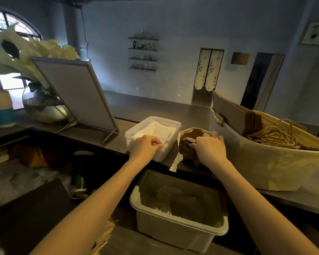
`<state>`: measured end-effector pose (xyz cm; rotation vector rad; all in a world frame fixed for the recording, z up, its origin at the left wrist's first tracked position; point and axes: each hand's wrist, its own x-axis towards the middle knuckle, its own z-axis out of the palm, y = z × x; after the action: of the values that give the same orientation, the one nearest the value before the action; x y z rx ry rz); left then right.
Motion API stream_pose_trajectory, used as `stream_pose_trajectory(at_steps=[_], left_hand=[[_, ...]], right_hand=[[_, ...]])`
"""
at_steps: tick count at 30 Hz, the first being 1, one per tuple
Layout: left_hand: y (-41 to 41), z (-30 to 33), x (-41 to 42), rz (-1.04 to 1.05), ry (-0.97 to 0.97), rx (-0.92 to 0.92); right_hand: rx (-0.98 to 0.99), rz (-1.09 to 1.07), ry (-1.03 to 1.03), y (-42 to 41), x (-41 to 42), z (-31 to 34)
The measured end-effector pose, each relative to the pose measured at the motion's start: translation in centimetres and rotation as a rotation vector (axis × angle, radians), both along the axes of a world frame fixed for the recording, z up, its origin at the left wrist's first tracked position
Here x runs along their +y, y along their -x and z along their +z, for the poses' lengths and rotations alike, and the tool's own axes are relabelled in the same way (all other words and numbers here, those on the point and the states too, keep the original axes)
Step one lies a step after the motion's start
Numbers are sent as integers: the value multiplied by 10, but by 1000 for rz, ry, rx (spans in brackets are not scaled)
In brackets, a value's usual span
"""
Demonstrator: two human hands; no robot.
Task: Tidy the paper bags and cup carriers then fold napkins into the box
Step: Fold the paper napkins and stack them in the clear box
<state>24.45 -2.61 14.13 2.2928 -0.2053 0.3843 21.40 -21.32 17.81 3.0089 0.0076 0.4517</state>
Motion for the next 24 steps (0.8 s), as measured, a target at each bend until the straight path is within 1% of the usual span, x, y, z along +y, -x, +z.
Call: stream_pose_trajectory(at_steps=[2, 6, 10, 16, 20, 24], left_hand=[[-1, -1, -6, 17, 11, -17], [1, -3, -22, 115, -17, -71], [1, -4, -32, 123, -4, -88], [1, -3, -33, 113, -5, -81], [3, -6, -33, 115, 2, -101], [5, -4, -31, 56, 9, -69]], right_hand=[[16, 28, -30, 1, -4, 3], [-1, 75, -99, 6, -13, 6], [-26, 90, -174, 5, -15, 3], [-41, 96, -176, -3, -14, 1], [-35, 97, -130, -5, -11, 2], [-102, 126, -124, -5, -10, -2]])
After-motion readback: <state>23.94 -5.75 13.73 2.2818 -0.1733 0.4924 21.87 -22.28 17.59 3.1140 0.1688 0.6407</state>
